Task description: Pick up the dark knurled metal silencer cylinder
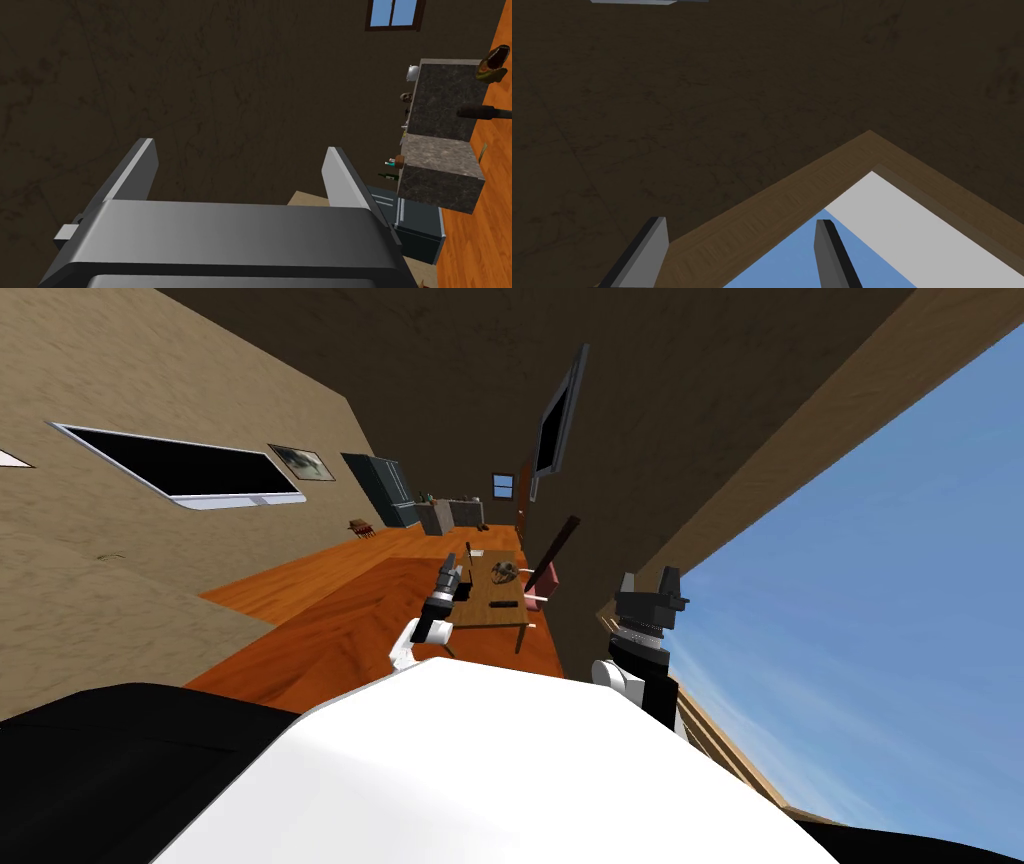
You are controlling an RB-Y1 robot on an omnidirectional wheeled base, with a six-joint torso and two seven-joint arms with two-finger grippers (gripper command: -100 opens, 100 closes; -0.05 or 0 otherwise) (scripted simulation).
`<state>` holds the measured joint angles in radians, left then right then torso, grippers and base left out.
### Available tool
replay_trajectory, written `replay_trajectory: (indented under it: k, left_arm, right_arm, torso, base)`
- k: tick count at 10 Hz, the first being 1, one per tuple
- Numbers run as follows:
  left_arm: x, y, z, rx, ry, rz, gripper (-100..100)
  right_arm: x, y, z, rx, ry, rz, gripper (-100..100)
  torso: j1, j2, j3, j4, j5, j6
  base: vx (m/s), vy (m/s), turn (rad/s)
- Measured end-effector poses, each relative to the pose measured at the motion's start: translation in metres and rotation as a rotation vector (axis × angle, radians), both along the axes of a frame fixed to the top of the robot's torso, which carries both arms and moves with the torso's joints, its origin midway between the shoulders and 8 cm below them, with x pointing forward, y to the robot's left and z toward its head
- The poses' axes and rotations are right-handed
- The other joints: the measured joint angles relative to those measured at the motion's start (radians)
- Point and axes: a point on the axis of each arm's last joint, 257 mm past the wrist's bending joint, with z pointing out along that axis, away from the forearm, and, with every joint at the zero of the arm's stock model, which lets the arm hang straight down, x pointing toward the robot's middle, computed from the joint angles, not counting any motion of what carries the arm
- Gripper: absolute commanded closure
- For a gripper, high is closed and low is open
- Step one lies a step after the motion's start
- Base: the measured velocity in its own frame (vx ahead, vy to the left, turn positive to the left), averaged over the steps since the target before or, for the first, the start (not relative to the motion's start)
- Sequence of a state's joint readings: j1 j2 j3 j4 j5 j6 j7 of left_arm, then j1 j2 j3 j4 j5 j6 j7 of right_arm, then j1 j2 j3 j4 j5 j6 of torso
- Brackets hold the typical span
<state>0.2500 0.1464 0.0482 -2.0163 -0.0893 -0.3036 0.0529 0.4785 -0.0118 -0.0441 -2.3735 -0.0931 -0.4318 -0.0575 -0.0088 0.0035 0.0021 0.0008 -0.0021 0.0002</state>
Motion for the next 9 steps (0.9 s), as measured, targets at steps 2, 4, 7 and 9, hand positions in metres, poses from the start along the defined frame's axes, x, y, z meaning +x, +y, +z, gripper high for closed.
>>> replay_trajectory:
  k: [2, 4, 7, 9]
  left_arm:
    - [0.017, 0.008, -0.017, -0.004, 0.047, 0.013, -100]
    - [0.035, 0.016, -0.03, -0.011, 0.101, 0.029, -100]
    - [0.052, 0.024, -0.049, -0.022, 0.156, 0.046, -100]
    - [0.065, 0.033, -0.063, -0.033, 0.195, 0.058, -100]
  right_arm:
    - [0.0, 0.0, 0.0, 0.0, 0.0, 0.0, 0]
    - [0.0, 0.0, 0.0, 0.0, 0.0, 0.0, 0]
    - [0.0, 0.0, 0.0, 0.0, 0.0, 0.0, 0]
    - [0.0, 0.0, 0.0, 0.0, 0.0, 0.0, 0]
  torso:
    - [0.004, -0.001, 0.0, 0.0, 0.001, 0.0]
    - [0.003, -0.001, 0.0, 0.0, 0.0, 0.0]
    - [0.007, -0.002, -0.001, 0.0, 0.001, -0.001]
    - [0.006, -0.002, -0.001, 0.0, 0.001, -0.001]
  base:
    - [-0.049, -0.101, -0.073]
    - [-0.033, -0.091, -0.042]
    - [-0.016, -0.046, -0.027]
    - [-0.021, -0.064, -0.04]
